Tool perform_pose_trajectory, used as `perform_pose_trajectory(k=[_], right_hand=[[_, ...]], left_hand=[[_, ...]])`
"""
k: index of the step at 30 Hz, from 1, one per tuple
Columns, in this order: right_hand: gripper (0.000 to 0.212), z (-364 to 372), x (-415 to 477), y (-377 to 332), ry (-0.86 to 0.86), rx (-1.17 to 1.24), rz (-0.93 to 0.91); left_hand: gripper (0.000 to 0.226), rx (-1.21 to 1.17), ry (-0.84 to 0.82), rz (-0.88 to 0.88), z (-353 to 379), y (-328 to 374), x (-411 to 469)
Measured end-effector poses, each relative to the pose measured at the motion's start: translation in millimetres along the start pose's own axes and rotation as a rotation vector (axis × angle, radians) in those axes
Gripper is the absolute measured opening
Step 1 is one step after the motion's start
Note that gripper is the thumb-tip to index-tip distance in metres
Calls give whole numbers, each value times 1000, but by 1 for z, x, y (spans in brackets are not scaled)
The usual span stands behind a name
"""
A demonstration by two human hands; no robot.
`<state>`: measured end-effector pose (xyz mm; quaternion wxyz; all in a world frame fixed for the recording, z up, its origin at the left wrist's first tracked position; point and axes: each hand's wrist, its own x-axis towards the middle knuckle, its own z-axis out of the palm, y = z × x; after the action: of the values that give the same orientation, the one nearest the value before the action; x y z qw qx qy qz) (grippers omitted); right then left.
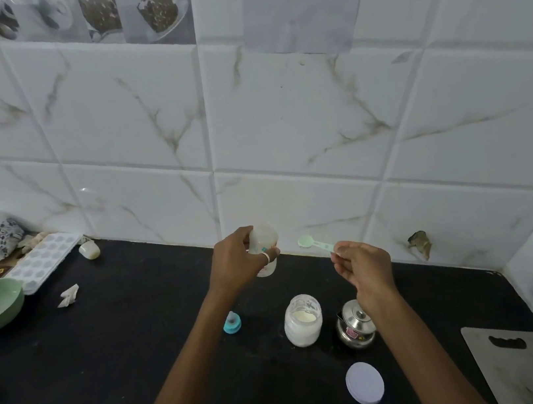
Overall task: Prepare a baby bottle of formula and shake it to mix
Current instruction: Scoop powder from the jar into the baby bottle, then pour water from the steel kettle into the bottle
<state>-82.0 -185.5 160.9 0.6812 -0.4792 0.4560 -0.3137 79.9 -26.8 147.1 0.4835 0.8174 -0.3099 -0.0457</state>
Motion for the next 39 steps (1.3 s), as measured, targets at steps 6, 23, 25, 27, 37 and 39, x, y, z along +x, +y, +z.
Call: perform_pose_trajectory(k=[6,23,25,27,37,39], right_hand=[[19,-13,16,41,26,-556,-150],[24,34,34,119,-279,-1442,-334],[26,35,34,125,-289,-1478,-329],[26,35,34,127,-290,-1504,-333],[10,24,29,107,-156,-1518,-451],[13,13,28,104,-115,-1457,-460]], left_hand=[[63,-20,2,-8,4,-4,-4],[59,-43,-54,-85,26,-38,-19],[60,-49,-60,-98,28,-41,-23],[61,-44,-74,-100,30,-45,-26],[60,-29,-96,-65,41,-47,-32],[58,-33,-106,-46,48,-41,-35]])
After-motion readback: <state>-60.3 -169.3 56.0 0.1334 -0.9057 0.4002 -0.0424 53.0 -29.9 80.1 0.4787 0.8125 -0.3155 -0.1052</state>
